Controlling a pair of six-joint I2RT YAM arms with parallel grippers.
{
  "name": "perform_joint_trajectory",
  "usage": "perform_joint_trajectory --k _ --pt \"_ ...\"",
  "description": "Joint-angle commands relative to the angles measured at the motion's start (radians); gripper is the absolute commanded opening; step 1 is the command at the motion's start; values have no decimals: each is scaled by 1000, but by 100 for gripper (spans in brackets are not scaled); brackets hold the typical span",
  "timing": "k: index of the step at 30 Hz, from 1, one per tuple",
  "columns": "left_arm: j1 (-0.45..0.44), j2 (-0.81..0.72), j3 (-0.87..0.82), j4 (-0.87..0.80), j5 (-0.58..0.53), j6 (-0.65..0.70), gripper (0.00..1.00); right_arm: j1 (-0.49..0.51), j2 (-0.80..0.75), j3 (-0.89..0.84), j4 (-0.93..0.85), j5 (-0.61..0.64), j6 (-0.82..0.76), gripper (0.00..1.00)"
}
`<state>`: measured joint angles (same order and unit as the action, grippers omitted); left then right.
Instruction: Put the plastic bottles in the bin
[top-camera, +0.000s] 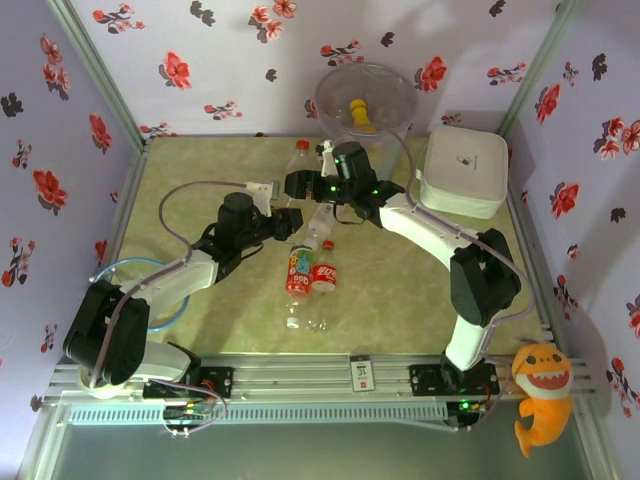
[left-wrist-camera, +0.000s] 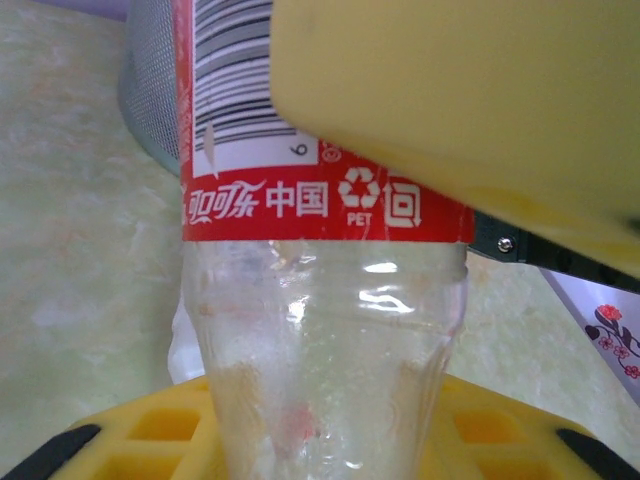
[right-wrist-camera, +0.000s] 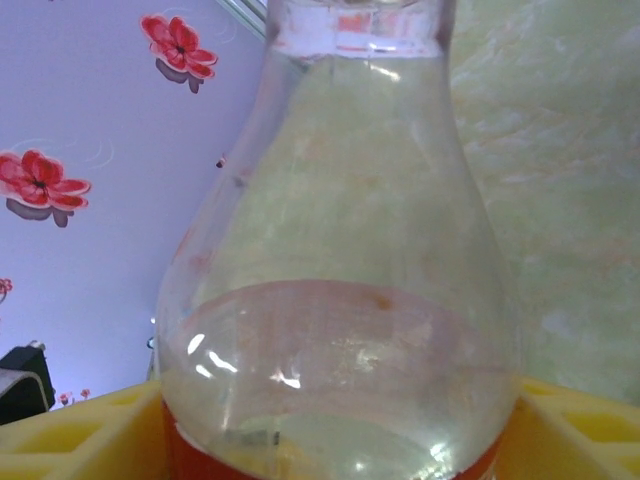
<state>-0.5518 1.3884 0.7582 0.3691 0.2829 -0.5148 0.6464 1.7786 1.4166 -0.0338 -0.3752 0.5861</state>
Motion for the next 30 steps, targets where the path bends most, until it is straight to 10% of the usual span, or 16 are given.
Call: perform_joint_trajectory --k 1,17,30 --pt "-2 -3 27 53 24 3 11 6 24 23 -14 7 2 73" --pt "3 -38 38 26 31 35 82 -10 -4 43 -42 44 -33 62" --pt "8 -166 -1 -193 28 85 90 -60 -93 219 -195 99 -186 61"
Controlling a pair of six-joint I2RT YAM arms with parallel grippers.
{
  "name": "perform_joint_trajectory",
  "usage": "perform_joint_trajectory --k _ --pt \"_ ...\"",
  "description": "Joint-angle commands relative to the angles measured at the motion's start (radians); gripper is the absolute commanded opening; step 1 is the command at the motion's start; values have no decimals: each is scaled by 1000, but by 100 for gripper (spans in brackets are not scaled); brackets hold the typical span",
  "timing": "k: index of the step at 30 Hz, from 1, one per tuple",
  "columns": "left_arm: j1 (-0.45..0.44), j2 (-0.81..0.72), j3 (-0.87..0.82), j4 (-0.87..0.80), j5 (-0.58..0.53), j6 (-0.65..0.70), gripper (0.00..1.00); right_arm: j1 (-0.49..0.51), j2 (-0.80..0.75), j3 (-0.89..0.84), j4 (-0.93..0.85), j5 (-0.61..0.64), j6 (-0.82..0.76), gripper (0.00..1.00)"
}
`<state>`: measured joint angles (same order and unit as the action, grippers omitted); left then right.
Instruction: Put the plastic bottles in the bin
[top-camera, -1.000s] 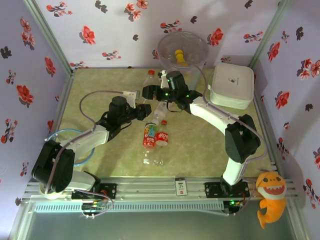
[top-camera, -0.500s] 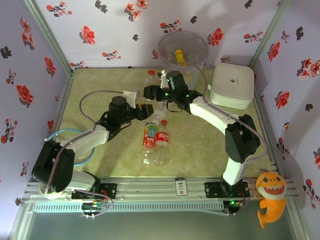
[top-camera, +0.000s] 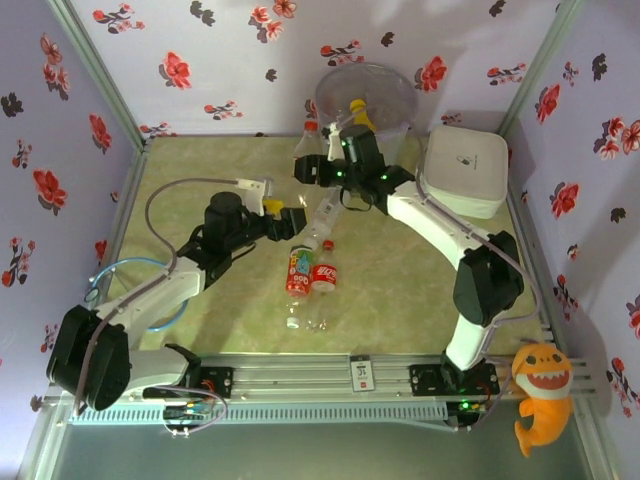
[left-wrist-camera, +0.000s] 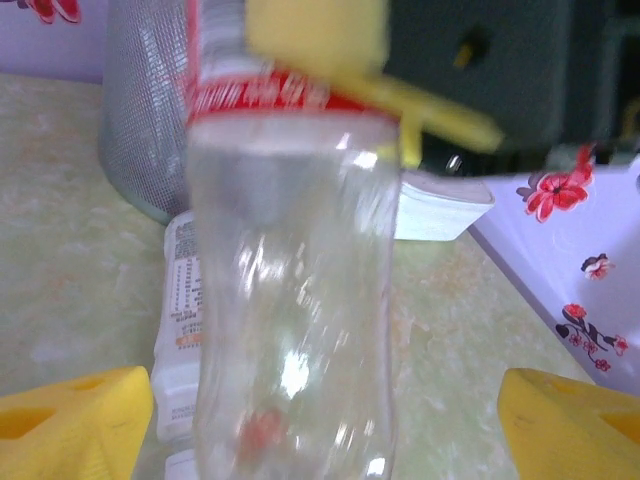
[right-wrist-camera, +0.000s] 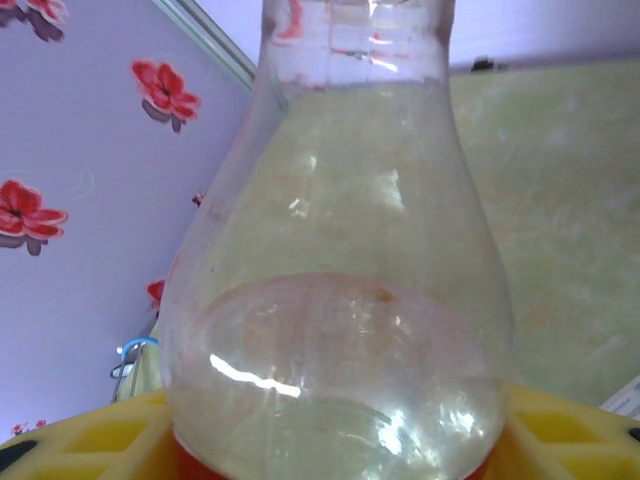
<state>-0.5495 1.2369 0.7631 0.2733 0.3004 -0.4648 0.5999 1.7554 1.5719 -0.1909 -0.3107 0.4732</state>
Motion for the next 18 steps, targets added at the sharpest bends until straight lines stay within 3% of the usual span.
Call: perform_joint_trajectory --k 1,7,15,18 --pt "6 -11 0 -123 10 35 90 -20 -81 80 -47 39 -89 61" --pt "6 17 5 -224 -16 16 89 -69 -124 169 -92 115 -185 60" --pt "6 45 -9 -263 -21 -18 89 -195 -121 253 -26 162 -191 59" --pt "6 57 6 -330 -39 -8 89 -226 -85 347 -81 184 -212 60"
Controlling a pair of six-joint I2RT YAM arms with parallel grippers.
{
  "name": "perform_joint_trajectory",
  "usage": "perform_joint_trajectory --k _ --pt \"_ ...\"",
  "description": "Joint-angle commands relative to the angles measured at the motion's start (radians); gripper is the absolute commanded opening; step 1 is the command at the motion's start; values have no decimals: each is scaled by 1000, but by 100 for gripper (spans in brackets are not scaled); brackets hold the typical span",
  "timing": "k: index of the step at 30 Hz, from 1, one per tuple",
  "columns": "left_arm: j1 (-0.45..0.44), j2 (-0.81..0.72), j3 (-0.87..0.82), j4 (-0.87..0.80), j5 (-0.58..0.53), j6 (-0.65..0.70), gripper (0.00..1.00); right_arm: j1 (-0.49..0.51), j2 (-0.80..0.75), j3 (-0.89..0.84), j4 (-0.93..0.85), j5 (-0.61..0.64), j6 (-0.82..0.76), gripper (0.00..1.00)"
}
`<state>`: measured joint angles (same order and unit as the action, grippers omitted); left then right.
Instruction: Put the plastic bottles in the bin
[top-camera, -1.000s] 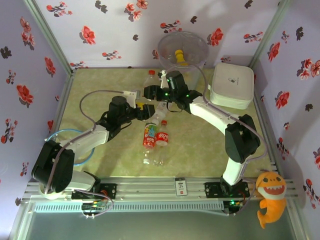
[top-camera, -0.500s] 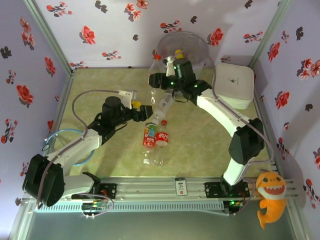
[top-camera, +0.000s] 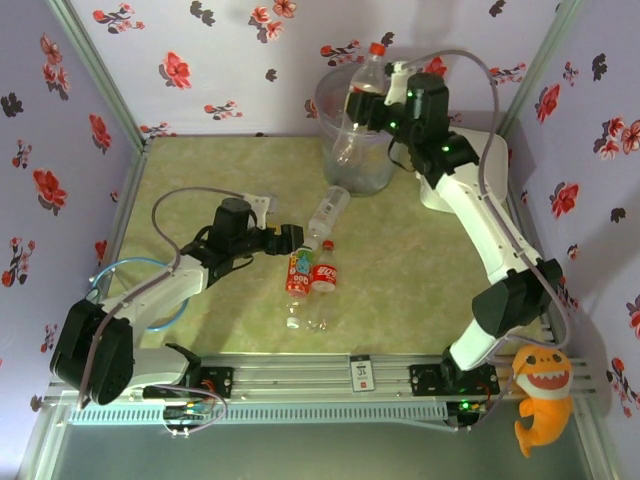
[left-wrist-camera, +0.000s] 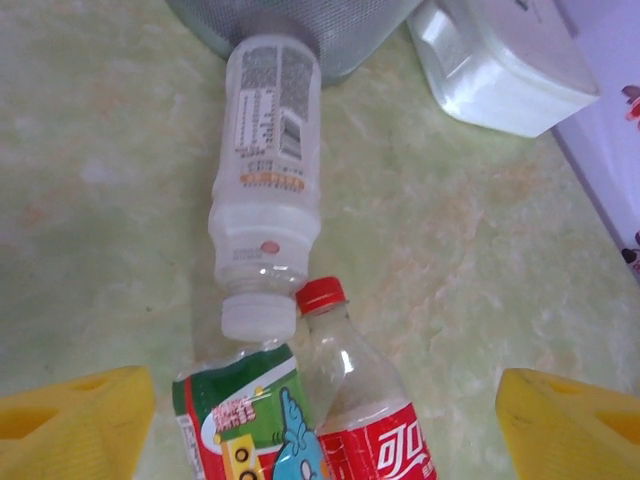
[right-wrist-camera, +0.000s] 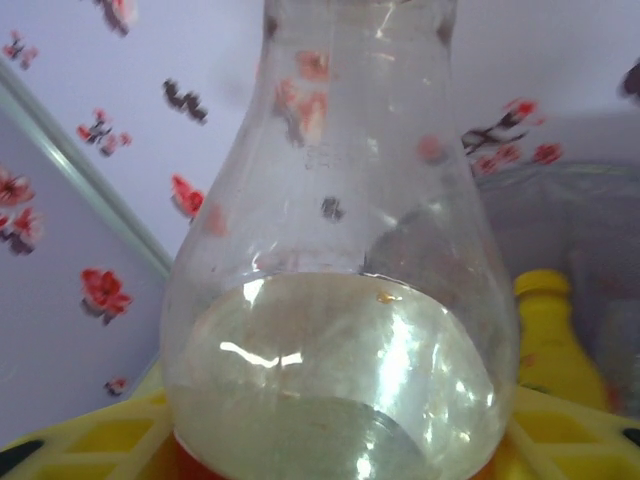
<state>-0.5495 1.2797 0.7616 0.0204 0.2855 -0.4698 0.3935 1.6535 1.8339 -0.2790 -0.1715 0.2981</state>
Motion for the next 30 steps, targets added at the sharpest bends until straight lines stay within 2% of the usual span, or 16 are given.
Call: perform_joint_trajectory --k 1,5,10,19,23,30 --pt "5 17 14 -109 -36 0 89 -27 26 103 2 57 -47 59" --pt "-2 7 22 -202 -62 9 89 -62 82 189 -22 98 -62 60" --pt "-7 -3 7 -237 -68 0 89 -88 218 382 -126 230 -130 60" --pt "-33 22 13 -251 -68 -10 89 -121 500 750 -249 253 -200 60" --pt "-39 44 19 -245 -68 -12 89 -123 540 747 -266 266 -228 60" --pt "-46 69 40 -258 -68 -1 89 -124 567 642 -262 296 -267 61"
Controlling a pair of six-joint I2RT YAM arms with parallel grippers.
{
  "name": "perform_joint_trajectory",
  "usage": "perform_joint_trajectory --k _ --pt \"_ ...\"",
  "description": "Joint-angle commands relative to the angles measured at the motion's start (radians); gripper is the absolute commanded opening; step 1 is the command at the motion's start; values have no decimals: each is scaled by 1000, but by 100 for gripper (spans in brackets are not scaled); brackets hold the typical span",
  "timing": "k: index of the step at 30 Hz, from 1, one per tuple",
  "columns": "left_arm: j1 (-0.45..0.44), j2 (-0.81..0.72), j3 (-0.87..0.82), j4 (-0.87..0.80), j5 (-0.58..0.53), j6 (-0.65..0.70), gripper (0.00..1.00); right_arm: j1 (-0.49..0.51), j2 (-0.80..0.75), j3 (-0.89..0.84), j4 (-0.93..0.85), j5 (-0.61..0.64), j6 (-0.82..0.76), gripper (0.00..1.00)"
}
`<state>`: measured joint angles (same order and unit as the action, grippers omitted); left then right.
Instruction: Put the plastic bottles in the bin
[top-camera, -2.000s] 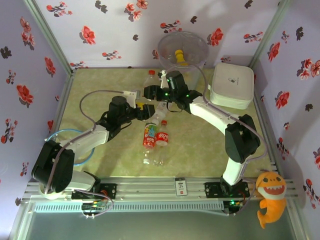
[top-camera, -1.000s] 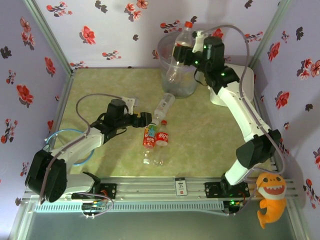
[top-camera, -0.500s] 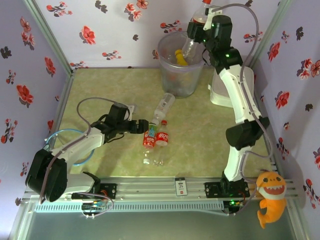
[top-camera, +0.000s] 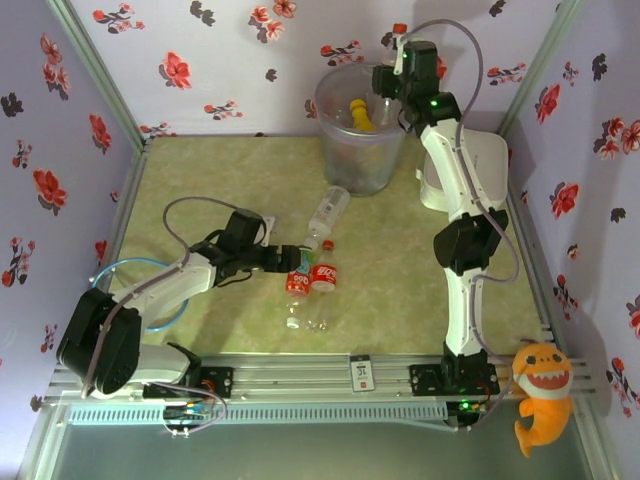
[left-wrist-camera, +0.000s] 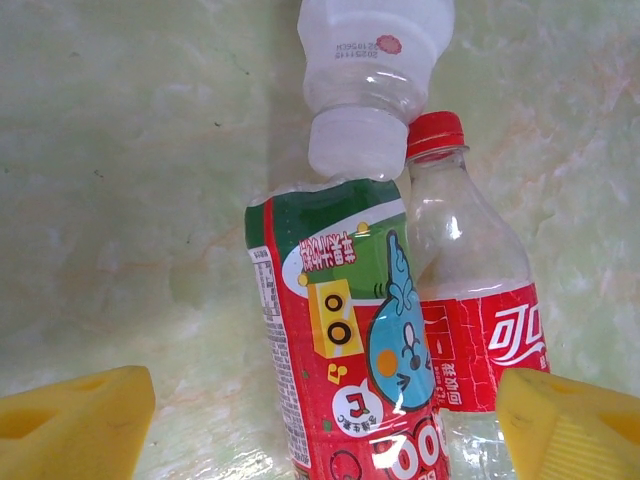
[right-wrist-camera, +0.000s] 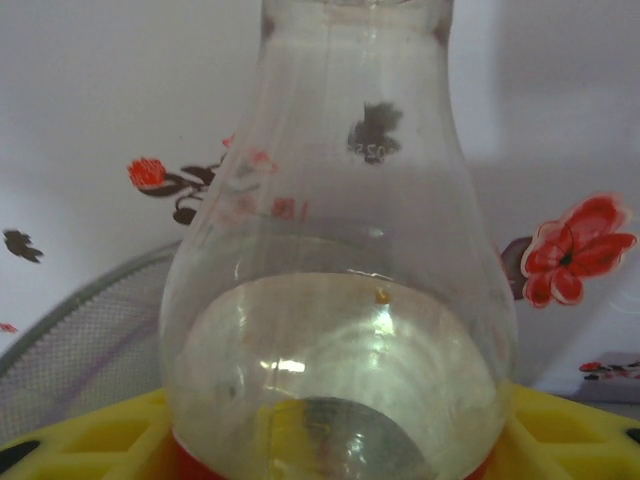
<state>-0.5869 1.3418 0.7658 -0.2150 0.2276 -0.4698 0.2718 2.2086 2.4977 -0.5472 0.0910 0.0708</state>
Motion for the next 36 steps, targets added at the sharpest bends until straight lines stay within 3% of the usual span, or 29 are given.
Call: perform_joint_trajectory --k 1,14,20,36 --pt "-10 9 36 -25 -10 1 89 -2 15 -29 5 33 -44 62" --pt "-11 45 24 13 -1 -14 90 -2 61 -78 -23 36 -53 75" --pt "-13 51 20 23 3 -22 90 -3 76 -72 -36 35 -53 86" --pt "-20 109 29 20 -5 -22 89 -1 -46 -83 -24 -66 1 84"
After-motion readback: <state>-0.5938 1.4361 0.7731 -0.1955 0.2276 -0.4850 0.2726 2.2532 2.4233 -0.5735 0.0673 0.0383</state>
